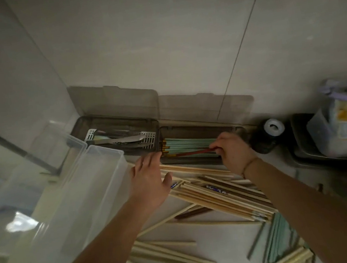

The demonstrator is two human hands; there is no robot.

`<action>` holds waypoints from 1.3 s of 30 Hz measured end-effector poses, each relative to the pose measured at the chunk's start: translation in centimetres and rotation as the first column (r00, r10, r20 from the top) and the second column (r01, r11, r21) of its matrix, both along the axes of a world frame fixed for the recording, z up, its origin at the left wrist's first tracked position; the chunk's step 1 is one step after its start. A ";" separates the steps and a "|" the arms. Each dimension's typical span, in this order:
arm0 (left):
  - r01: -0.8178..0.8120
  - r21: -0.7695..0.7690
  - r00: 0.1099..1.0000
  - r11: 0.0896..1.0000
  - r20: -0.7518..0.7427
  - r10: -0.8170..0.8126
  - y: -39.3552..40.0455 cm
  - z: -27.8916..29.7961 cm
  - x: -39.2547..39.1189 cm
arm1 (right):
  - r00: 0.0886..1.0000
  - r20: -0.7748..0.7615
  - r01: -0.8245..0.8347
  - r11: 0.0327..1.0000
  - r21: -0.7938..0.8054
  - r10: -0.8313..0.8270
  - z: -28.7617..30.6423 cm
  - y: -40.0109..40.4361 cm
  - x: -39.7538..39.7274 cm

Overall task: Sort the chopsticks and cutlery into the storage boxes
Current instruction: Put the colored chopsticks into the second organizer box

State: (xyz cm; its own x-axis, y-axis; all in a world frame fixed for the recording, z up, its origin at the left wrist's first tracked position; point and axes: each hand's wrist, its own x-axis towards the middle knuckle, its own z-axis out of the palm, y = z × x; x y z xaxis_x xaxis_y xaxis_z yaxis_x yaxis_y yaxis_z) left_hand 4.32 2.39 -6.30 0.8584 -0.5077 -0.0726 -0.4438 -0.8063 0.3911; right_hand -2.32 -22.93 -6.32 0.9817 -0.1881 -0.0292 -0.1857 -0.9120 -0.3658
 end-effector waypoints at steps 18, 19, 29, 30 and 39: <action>0.548 -0.173 0.835 0.818 0.160 -0.526 -0.4 -5.6 -9.1 | 0.997 0.013 0.072 0.979 0.190 -0.076 0.1 -1.0 -1.2; 0.575 -0.150 0.817 0.804 0.142 -0.558 -0.7 -5.5 -9.9 | 0.989 0.104 0.083 0.979 0.187 -0.103 0.3 -1.2 -2.0; 0.715 0.212 0.693 0.666 -0.093 -0.715 -6.8 -3.7 -16.1 | 0.900 0.327 0.255 0.957 0.137 -0.287 -1.2 -1.2 -15.1; 0.716 0.246 0.688 0.653 -0.093 -0.720 -7.1 -3.6 -16.5 | 0.896 0.330 0.263 0.954 0.141 -0.296 -1.4 -1.1 -16.1; 0.706 0.312 0.681 0.636 -0.049 -0.731 -7.4 -0.6 -17.9 | 0.973 0.231 0.054 0.987 -0.149 -0.019 -3.6 1.4 -22.1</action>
State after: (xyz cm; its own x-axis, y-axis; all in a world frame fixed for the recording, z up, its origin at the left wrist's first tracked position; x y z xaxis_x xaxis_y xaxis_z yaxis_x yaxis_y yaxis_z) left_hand -13.57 -5.00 -6.94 0.2404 -0.9326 -0.2692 -0.9480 -0.2852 0.1415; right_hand -24.37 -21.56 -9.90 0.9514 -0.2086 0.2263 -0.1476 -0.9545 -0.2591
